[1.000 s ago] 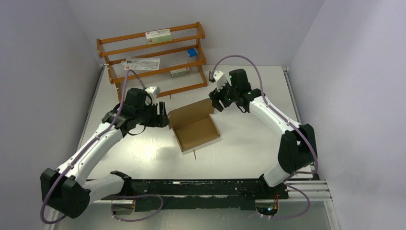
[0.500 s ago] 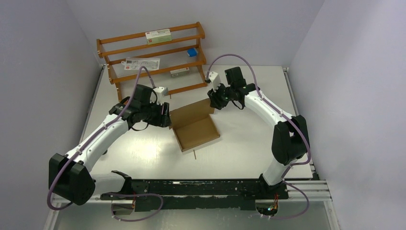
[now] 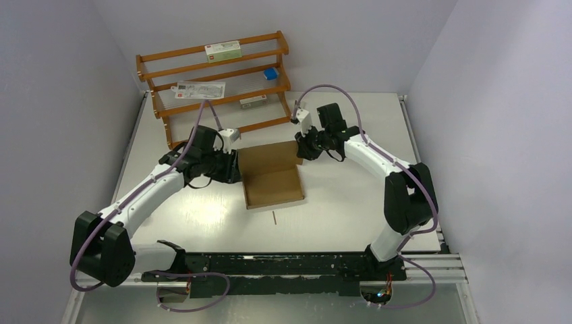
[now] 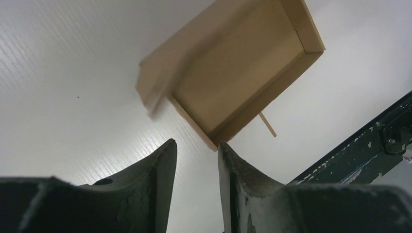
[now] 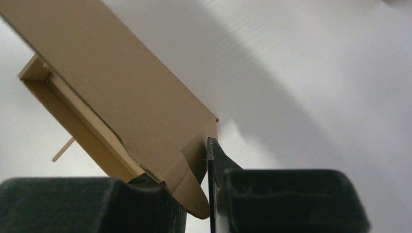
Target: Fold the paper box
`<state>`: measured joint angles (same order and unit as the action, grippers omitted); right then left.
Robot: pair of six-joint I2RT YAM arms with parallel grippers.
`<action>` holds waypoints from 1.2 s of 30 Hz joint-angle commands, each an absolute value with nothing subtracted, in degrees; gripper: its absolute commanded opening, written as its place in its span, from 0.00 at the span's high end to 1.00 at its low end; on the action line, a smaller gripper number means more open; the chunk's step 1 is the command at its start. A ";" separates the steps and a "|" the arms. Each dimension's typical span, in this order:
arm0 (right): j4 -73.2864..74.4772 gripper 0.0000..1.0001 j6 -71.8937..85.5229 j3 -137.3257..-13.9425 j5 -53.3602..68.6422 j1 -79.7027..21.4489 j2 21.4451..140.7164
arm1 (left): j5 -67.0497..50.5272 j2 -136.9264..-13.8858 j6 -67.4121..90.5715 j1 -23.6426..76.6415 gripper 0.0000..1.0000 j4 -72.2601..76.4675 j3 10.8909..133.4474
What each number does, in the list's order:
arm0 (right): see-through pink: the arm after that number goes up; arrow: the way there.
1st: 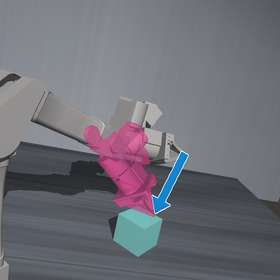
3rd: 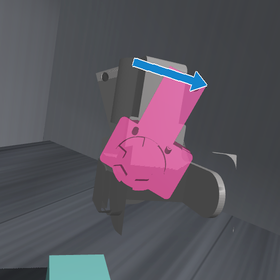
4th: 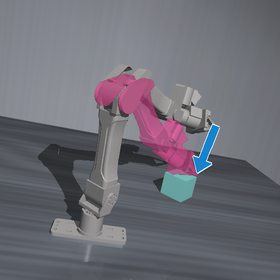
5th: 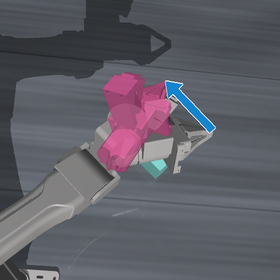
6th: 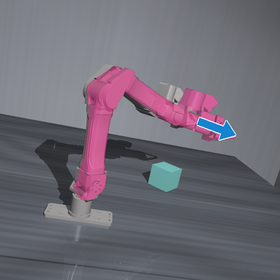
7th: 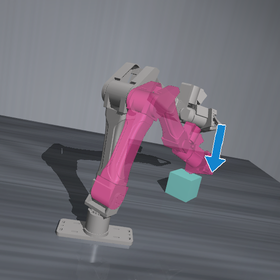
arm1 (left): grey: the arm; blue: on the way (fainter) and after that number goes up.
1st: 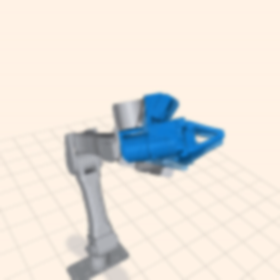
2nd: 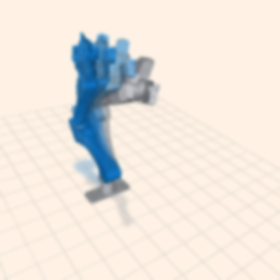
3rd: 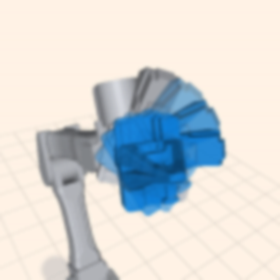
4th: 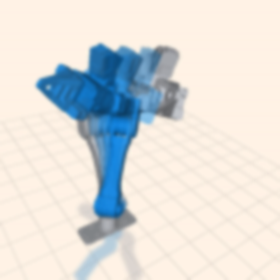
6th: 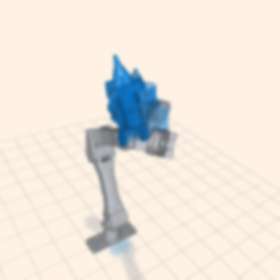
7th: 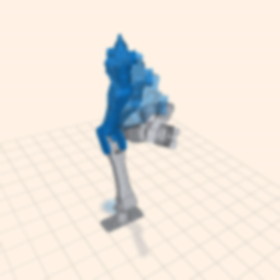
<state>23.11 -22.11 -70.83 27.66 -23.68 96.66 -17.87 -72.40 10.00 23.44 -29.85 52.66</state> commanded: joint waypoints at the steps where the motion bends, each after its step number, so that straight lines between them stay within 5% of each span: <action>1: 19.92 0.83 -19.75 -69.40 28.49 -23.38 94.11 | -18.50 -72.33 8.97 23.55 0.59 -25.60 50.98; 6: 19.62 0.84 -19.99 -69.05 28.89 -23.37 93.61 | -16.97 -72.53 8.04 23.55 0.64 -22.29 50.36; 11: 19.67 0.84 -20.67 -68.87 28.31 -23.34 93.14 | -10.81 -71.88 1.43 22.89 0.48 -23.59 52.30; 18: 16.38 0.73 -20.56 -64.91 27.78 -23.25 90.08 | -17.82 -71.84 -4.51 17.35 0.44 -14.55 50.85; 25: 13.31 0.72 -21.07 -61.88 28.61 -22.85 88.51 | -26.15 -75.38 -8.62 15.02 0.48 -9.67 50.23; 32: 12.19 0.81 -20.92 -61.05 28.99 -22.84 88.75 | -30.24 -78.25 -10.55 14.59 0.53 -6.28 49.58; 36: 11.53 0.88 -20.21 -60.68 29.10 -22.84 88.65 | -31.86 -79.56 -11.61 14.59 0.64 -5.60 49.78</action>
<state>13.52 -20.75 -61.32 28.12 -23.31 89.69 -27.66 -78.54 -9.10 15.14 -9.39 49.95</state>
